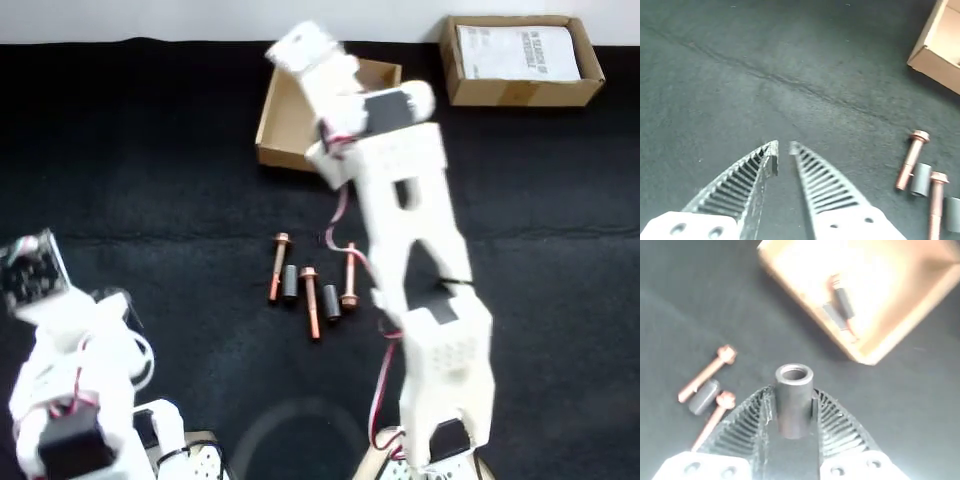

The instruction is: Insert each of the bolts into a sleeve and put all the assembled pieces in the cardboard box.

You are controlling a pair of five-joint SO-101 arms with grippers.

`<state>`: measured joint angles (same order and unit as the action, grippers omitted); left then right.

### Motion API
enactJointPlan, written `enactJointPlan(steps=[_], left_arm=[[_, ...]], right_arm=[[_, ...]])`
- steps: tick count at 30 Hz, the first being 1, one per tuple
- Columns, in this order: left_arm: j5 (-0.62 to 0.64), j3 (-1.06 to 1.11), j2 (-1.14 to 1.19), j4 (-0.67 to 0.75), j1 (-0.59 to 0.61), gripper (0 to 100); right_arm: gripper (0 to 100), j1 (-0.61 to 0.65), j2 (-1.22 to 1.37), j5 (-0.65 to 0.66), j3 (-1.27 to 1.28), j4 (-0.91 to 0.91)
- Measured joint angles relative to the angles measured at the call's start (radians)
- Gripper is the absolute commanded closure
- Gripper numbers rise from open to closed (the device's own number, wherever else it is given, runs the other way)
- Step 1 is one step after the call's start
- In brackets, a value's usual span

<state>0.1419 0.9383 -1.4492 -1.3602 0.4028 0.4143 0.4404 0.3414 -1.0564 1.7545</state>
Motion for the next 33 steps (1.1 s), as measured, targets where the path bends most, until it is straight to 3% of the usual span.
enactJointPlan(steps=[6,14,18,26,33], left_arm=[[0.044,-0.281,0.356,0.023,-0.17,99],[0.046,-0.628,0.879,0.026,-0.413,98],[0.015,-0.807,1.132,-0.009,-0.532,99],[-0.121,-1.143,1.567,-0.187,-0.809,99],[-0.17,-1.347,1.878,-0.253,-0.901,99]], right_arm=[[99.1,-0.069,-0.376,-0.084,0.209,0.0],[99.1,-0.078,-0.985,-0.135,0.763,0.0],[99.1,-0.157,-1.249,-0.138,1.074,0.0],[99.1,-0.54,-1.626,-0.106,1.583,-0.107],[99.1,-0.913,-1.9,0.023,1.924,-0.242]])
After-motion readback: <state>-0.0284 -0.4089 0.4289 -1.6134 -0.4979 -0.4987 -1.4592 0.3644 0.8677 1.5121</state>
